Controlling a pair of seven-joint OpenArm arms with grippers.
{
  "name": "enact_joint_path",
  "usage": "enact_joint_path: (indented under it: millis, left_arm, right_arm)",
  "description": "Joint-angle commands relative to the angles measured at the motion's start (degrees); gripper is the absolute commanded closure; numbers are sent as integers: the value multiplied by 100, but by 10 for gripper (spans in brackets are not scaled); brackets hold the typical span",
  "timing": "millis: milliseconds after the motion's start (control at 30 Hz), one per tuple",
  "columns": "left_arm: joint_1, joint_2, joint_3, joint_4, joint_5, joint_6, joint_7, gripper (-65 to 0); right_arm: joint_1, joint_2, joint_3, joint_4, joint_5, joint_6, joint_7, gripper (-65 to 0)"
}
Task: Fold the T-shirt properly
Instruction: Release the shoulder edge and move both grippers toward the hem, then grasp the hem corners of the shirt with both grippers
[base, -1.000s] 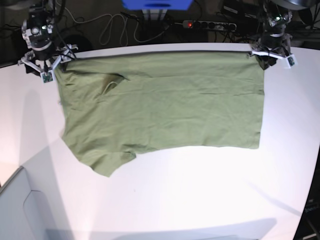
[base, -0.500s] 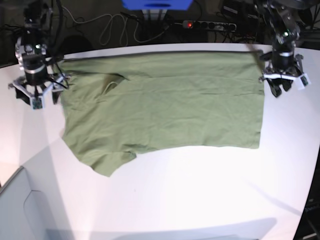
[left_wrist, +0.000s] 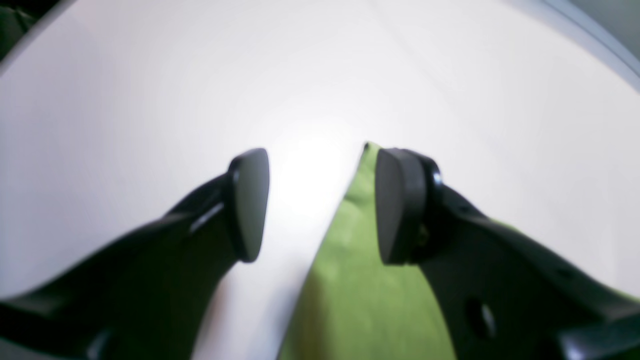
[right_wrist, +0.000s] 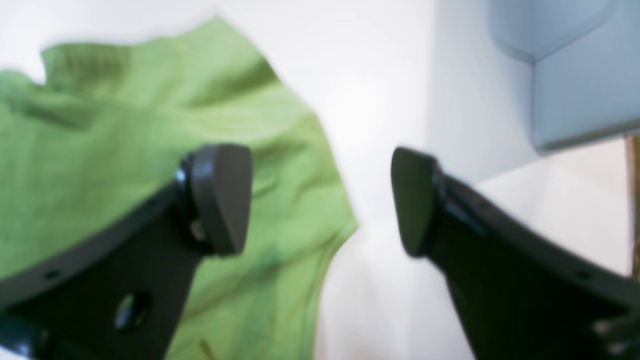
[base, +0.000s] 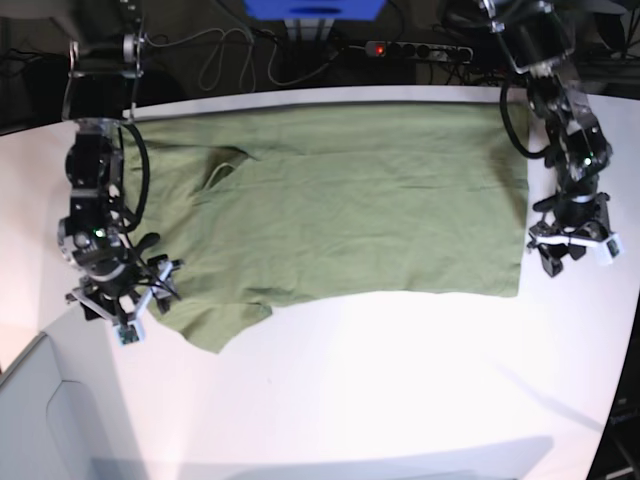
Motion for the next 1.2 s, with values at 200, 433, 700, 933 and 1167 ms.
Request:
enact_joint_path:
  millis: [200, 433, 700, 933, 1167]
  left_arm:
    - [-1521, -559, 1040, -2100, -38, -12, -209, -324]
    - [-2136, -559, 1910, -3120, -38, 23, -903, -323]
    - [-2154, -541, 1963, -3542, -38, 32, -947, -322]
    - [-2154, -533, 1963, -3639, -38, 6, -947, -224]
    - [-2154, -533, 1963, -3771, -38, 6, -947, -86]
  right_arm:
    - [77, 48, -7, -2, 9, -5, 92, -422]
    - [-240, 83, -16, 77, 9, -5, 118, -422]
    - [-240, 224, -7, 77, 9, -5, 118, -422]
    - [-11, 232, -7, 42, 9, -5, 127, -423]
    - [419, 118, -7, -274, 9, -5, 127, -427]
